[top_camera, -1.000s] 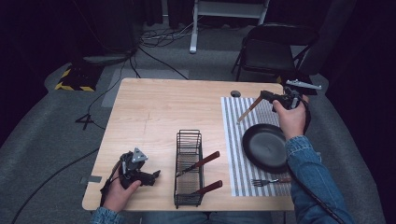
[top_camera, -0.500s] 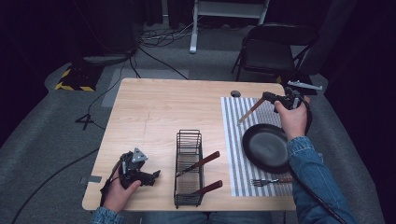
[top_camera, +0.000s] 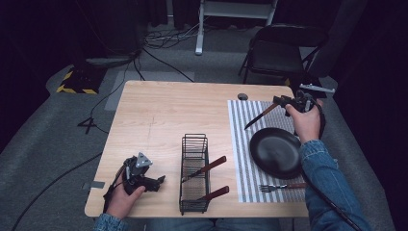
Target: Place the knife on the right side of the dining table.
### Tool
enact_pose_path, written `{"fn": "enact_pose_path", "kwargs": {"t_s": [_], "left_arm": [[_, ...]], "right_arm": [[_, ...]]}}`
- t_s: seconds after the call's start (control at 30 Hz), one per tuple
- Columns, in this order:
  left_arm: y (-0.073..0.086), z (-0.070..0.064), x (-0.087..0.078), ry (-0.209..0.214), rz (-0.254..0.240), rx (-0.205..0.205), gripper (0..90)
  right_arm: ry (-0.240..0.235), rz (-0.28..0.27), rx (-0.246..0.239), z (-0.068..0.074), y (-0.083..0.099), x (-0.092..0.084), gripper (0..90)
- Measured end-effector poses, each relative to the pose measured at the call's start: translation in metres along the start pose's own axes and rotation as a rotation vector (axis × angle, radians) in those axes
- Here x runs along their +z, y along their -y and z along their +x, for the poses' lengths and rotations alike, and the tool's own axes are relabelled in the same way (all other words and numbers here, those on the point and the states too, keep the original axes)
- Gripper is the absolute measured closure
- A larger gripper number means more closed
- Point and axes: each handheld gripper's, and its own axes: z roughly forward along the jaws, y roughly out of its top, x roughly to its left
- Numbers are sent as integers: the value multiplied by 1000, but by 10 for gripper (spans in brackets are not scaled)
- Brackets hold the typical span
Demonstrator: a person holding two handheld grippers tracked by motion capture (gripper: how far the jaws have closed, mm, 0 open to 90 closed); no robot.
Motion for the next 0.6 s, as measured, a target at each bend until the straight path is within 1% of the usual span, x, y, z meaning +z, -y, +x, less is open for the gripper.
{"fn": "enact_pose_path", "kwargs": {"t_s": [0.43,0.47,0.53,0.57,0.6], "left_arm": [[0,0,0,0,0,0,5],[0,0,0,0,0,0,5],[0,0,0,-1,0,1,5],[0,0,0,-1,0,1,5],[0,0,0,-3,0,1,5]], "right_arm": [[44,36,39,-18,4,4,517],[56,40,43,-22,6,4,515],[60,50,52,-26,7,4,513],[60,50,52,-26,7,4,513],[70,55,60,-31,9,4,511]]}}
